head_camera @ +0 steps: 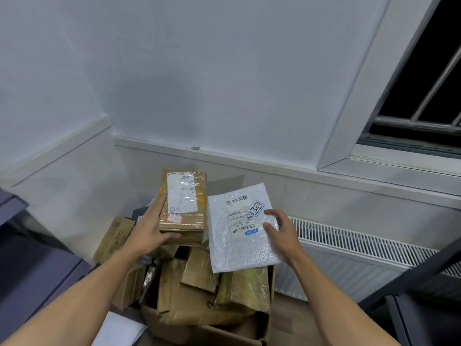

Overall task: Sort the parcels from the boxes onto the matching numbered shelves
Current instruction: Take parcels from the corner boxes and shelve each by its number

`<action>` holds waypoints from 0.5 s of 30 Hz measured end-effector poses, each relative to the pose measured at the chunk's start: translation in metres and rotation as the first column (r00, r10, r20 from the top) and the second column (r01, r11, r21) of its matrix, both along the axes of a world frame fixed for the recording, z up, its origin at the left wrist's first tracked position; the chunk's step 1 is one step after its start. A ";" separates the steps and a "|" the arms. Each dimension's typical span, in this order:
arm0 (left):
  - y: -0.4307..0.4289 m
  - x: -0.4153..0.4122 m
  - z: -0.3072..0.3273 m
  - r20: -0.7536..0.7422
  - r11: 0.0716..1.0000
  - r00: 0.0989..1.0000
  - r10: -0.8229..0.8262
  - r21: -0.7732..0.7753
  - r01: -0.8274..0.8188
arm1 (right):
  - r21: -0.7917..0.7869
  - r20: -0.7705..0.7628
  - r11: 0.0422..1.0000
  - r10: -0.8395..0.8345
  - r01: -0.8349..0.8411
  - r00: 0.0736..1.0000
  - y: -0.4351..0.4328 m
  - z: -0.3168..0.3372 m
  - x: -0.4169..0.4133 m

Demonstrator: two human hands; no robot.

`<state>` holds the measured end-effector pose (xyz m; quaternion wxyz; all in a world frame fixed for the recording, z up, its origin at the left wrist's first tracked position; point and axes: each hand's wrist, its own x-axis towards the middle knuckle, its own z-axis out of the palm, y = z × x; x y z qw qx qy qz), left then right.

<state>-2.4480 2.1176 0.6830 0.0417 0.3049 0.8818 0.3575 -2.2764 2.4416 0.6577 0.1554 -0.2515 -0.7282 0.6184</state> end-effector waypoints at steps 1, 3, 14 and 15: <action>-0.006 0.011 0.003 -0.005 1.000 1.000 0.017 0.003 -0.017 | -0.009 -0.005 1.000 0.019 -0.019 1.000 -0.002 0.001 0.002; -0.019 0.034 0.009 -0.006 0.998 0.998 0.058 0.019 -0.058 | -0.040 -0.007 0.998 0.056 -0.057 0.998 -0.008 0.003 0.004; -0.141 0.131 0.022 -0.015 0.932 0.932 0.362 0.015 -0.361 | -0.113 -0.008 0.931 0.349 -0.348 0.937 -0.107 0.017 -0.007; -0.153 0.138 0.023 -0.019 0.922 0.922 0.386 0.012 -0.386 | -0.115 -0.004 0.922 0.371 -0.369 0.929 -0.120 0.019 -0.006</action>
